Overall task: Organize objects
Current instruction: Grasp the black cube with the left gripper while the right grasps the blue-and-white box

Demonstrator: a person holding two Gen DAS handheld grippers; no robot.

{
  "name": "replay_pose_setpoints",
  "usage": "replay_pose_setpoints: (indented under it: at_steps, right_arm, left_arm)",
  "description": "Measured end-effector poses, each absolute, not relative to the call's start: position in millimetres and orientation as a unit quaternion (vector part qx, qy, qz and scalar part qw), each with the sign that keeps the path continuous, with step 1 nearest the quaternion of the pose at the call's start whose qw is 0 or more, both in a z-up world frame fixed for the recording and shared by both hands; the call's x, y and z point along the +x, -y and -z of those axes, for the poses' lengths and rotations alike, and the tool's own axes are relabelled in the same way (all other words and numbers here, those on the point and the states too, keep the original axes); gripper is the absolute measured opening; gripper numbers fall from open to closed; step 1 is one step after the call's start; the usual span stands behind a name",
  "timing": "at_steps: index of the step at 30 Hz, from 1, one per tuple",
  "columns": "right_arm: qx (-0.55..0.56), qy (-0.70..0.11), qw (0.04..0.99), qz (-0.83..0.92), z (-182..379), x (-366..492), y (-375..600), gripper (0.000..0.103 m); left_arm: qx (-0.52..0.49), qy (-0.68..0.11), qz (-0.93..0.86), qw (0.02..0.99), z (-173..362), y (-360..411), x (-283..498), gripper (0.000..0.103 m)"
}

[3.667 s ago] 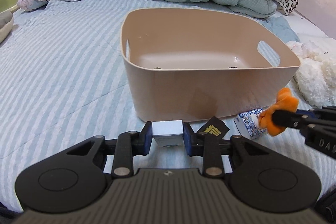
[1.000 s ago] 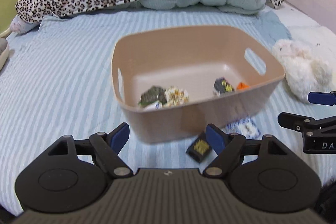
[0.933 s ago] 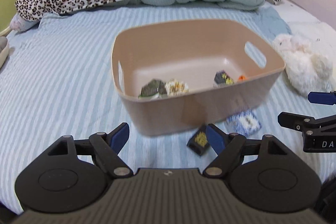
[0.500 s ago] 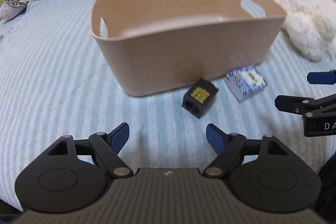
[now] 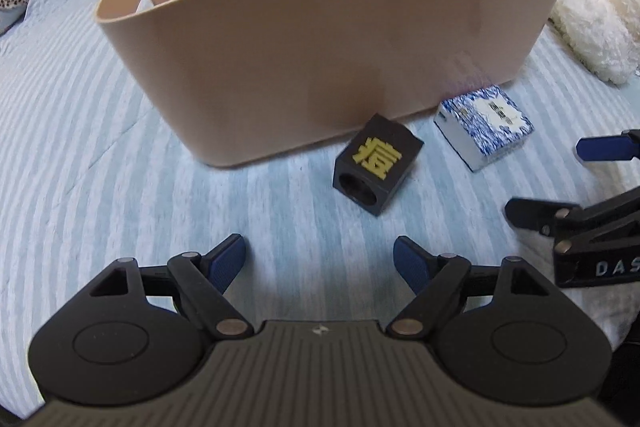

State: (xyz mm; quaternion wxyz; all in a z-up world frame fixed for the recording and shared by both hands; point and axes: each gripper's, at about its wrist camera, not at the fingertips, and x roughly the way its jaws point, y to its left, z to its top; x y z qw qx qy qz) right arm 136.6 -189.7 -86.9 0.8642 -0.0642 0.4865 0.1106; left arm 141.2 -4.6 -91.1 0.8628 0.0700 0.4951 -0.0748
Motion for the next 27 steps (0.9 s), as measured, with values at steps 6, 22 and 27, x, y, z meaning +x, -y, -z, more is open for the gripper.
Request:
replay_pose_setpoints:
  at_steps: [6, 22, 27]
  right_arm:
    - [-0.066, -0.481, 0.866, -0.116, 94, 145, 187, 0.099]
    - [-0.036, -0.469, 0.872, -0.133, 91, 152, 186, 0.101]
    - [-0.045, -0.485, 0.865, -0.122, 90, 152, 192, 0.101]
  left_arm:
    - [0.037, -0.481, 0.071, 0.873, 93, -2, 153, 0.091]
    - [0.019, -0.461, 0.083, 0.883, 93, -6, 157, 0.091]
    - [0.038, -0.452, 0.093, 0.886, 94, 8, 157, 0.091]
